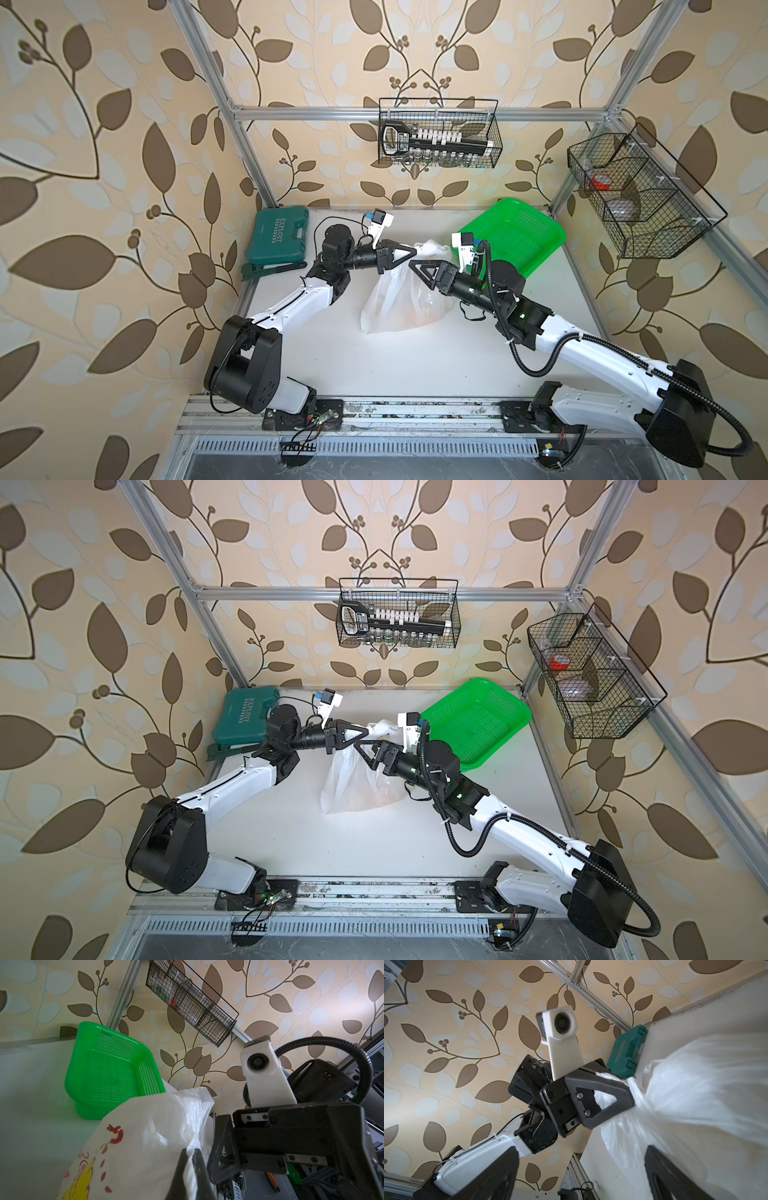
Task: Place the pears into plastic bags & tie knots
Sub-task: Tie the plastic bag at the center of the board.
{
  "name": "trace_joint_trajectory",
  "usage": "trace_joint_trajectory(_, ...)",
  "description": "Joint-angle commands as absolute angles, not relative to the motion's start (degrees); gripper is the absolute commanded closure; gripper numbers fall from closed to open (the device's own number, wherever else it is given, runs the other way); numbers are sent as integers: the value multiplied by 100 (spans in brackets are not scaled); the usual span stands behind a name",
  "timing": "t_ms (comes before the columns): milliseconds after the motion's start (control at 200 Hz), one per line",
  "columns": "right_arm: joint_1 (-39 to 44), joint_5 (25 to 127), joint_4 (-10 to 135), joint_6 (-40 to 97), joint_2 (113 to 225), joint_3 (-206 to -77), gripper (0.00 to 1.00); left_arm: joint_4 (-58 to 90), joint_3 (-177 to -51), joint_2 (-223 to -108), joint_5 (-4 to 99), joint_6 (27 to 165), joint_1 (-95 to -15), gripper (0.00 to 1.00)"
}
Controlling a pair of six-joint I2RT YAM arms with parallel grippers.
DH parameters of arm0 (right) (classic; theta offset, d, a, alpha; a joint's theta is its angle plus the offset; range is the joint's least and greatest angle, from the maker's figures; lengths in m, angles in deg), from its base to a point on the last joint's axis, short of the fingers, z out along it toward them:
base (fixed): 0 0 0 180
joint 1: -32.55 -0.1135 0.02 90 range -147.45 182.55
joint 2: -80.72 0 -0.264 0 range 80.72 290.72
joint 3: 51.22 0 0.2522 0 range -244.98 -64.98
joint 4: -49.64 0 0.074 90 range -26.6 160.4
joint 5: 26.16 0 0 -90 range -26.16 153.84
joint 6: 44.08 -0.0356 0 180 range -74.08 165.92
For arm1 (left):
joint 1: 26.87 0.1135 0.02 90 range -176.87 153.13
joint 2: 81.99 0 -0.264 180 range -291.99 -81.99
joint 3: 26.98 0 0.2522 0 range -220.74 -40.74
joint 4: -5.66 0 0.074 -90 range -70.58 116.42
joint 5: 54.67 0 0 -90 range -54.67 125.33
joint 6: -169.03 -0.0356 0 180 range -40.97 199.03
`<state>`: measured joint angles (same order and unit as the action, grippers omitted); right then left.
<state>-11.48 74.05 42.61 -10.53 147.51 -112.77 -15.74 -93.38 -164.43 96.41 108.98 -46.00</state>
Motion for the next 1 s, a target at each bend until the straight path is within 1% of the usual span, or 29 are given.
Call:
trace_joint_trajectory(0, -1144, 7274, 4070, -964, 14944, -11511, 6, -1784, -9501, -16198, 9677, 10759, -4603, 100)
trace_joint_trajectory(285, -1140, 7513, 4057, -1239, 15143, -11484, 6, -1809, -9497, -16174, 9641, 10768, -4603, 100)
trace_joint_trajectory(450, -1097, 7307, 4117, -1245, 15059, -11319, 7, -1859, -9514, -16201, 9667, 10805, -4603, 100)
trace_joint_trajectory(685, -965, 7271, 4231, -1234, 15207, -11455, 7, -1852, -9506, -16176, 9668, 10815, -4603, 100)
trace_joint_trajectory(890, -929, 7678, 3975, -1526, 15371, -11354, 7, -1849, -9515, -16185, 9655, 10816, -4611, 100)
trace_joint_trajectory(995, -938, 7623, 3859, -1587, 15387, -11230, 7, -1865, -9514, -16194, 9659, 10813, -4611, 100)
